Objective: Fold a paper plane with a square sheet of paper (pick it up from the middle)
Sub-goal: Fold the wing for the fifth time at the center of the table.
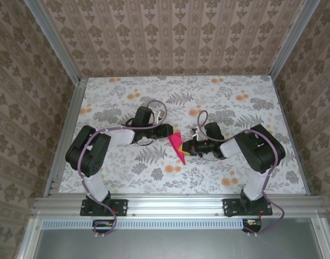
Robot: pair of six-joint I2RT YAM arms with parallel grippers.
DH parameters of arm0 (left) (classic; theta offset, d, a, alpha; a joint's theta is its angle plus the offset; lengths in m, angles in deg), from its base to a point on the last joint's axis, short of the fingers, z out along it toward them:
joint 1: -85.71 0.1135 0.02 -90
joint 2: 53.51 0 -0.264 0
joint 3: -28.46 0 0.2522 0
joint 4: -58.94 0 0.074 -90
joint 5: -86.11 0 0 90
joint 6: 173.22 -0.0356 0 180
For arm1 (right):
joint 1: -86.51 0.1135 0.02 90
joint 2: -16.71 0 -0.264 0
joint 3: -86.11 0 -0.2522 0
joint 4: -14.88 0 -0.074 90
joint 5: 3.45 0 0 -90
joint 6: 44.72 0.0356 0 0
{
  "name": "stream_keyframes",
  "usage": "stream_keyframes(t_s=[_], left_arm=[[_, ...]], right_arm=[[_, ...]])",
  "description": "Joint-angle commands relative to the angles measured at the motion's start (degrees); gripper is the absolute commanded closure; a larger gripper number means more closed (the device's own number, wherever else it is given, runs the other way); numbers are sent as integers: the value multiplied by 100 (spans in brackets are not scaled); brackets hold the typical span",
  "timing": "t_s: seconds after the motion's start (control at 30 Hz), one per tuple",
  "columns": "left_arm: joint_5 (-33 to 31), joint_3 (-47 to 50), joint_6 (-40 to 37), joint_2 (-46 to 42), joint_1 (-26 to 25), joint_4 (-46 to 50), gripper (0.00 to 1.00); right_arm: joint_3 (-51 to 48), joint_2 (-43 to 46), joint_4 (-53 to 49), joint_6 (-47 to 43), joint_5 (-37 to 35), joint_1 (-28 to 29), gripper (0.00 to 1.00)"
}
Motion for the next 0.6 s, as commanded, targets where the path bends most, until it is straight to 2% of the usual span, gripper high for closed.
stream_keyframes(t_s=[0.0, 0.57], left_arm=[[83, 37, 15, 17, -68, -179, 60], [394, -101, 31, 482, -333, -214, 60]], right_arm=[[-43, -142, -106, -21, -183, -44, 100], [-200, -283, -130, 63, -447, -123, 100]])
